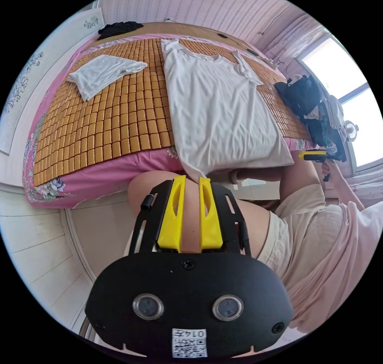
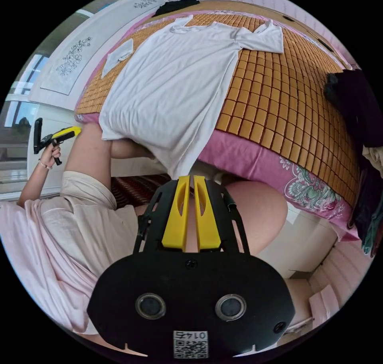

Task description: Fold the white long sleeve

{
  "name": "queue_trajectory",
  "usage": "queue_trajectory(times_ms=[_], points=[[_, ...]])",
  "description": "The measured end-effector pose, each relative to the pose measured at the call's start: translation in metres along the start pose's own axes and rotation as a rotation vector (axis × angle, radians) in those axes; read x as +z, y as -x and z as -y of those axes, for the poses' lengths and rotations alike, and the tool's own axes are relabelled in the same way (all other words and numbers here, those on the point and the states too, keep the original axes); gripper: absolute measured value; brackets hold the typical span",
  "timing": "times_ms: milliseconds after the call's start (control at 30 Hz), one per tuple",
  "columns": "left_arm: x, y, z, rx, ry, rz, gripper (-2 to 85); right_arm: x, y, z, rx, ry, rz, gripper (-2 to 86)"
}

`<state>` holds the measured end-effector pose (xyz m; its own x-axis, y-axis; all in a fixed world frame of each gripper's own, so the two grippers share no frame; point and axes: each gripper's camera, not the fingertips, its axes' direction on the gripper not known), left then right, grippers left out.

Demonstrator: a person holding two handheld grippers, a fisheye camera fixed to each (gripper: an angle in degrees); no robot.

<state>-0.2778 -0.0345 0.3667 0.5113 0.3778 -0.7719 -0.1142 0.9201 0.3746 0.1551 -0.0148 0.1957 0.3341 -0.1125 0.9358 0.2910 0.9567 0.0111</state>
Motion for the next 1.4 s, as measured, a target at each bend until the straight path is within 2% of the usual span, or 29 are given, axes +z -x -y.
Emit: queue_trajectory(times_ms=[67,267,500,600,767,933,1067,1133,1200,1300,1400], points=[[-0.004,0.024,-0.035,-0.025,-0.039,-0.027,5.8,0.002,0.003,-0.013,-0.033,0.024,-0.084,0.8],[-0.008,0.068,-0.108,-0.057,-0.141,-0.065,4.9,-0.016,-0.017,-0.038,0.011,-0.025,-0.056,6.2],[0.012,0.068,-0.12,0.056,-0.187,-0.088,4.8,-0.065,-0.059,-0.021,0.066,-0.111,-0.046,8.3],[0.036,0.061,-0.093,0.125,-0.192,-0.117,4.8,-0.097,-0.085,0.005,0.046,-0.161,-0.066,9.1],[0.118,0.026,0.011,0.304,-0.154,-0.147,6.6,-0.142,-0.163,0.094,0.031,-0.28,-0.098,11.6],[0.201,-0.005,0.103,0.395,-0.248,-0.185,8.7,-0.147,-0.244,0.218,0.073,-0.306,-0.056,11.6],[0.292,-0.01,0.188,0.443,-0.21,-0.202,8.8,-0.132,-0.298,0.303,0.195,-0.246,-0.121,13.6],[0.331,-0.009,0.22,0.441,-0.167,-0.188,8.7,-0.125,-0.306,0.315,0.235,-0.209,-0.166,13.5],[0.368,-0.007,0.244,0.426,-0.132,-0.197,8.6,-0.131,-0.306,0.31,0.25,-0.252,-0.194,11.0],[0.422,-0.006,0.264,0.409,-0.095,-0.192,8.4,-0.144,-0.299,0.287,0.224,-0.273,-0.147,2.9],[0.464,0.001,0.263,0.386,-0.038,-0.137,7.8,-0.177,-0.285,0.226,0.268,-0.321,-0.043,1.5]])
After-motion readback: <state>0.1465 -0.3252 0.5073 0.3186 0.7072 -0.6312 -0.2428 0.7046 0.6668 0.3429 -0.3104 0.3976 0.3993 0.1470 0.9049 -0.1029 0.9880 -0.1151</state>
